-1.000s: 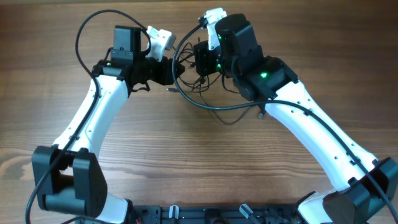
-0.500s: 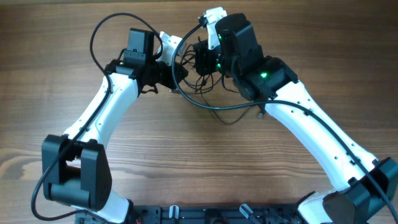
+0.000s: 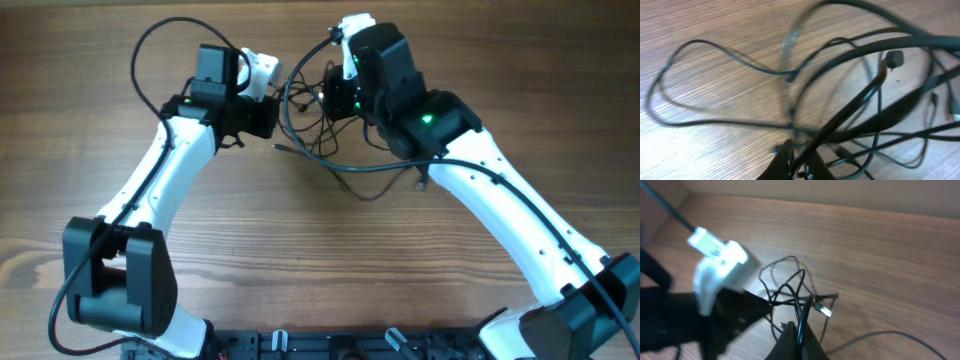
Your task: Untangle cables
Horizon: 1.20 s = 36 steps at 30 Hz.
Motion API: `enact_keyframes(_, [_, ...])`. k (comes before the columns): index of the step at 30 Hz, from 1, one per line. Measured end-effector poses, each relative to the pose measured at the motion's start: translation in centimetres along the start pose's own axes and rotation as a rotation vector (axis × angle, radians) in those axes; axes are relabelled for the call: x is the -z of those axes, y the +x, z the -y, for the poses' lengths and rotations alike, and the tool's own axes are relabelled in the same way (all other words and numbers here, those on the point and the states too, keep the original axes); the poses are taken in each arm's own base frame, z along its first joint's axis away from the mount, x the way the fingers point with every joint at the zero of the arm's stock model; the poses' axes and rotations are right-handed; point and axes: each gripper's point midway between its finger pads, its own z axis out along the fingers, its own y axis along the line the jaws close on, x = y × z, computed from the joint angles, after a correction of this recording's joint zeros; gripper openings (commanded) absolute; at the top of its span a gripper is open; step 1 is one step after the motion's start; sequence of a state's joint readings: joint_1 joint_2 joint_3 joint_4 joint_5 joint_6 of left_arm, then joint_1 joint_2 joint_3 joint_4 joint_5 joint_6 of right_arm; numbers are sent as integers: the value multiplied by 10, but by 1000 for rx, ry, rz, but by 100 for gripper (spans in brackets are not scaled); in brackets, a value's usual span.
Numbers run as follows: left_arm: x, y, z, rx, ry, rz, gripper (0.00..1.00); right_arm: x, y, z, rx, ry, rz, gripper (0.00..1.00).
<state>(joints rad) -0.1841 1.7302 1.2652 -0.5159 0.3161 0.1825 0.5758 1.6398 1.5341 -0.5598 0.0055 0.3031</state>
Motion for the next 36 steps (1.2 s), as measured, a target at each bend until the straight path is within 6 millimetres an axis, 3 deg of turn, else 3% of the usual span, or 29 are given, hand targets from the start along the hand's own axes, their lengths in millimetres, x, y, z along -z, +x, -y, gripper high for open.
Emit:
enact_keyframes(5, [15,-3,-23,35,-50,26,9,2,6,47,-63,95,-50,5])
enact_keyframes(9, [58,-26,-27,25,-92,137,9,7,10,85,-109,186,-75,4])
enact_keyframes(10, [79,-34,-34,26,-127,187,9,9,11,96,-119,218,-78,5])
enact_keyframes(14, [110,-39,-59,63,-199,246,10,16,19,126,-146,308,-111,5])
enact_keyframes(16, [119,-36,-71,89,-216,257,18,20,20,138,-158,342,-116,4])
enact_keyframes(21, [117,-37,-58,93,-123,266,52,20,20,139,-154,348,-115,5])
enact_keyframes(30, [115,-42,-30,72,45,286,57,16,22,125,-162,269,-132,5])
enact_keyframes(33, [101,-40,-27,72,84,264,58,14,23,117,-164,218,-144,4])
enact_keyframes(36, [73,-34,-18,48,125,212,59,13,25,106,-154,156,-158,5])
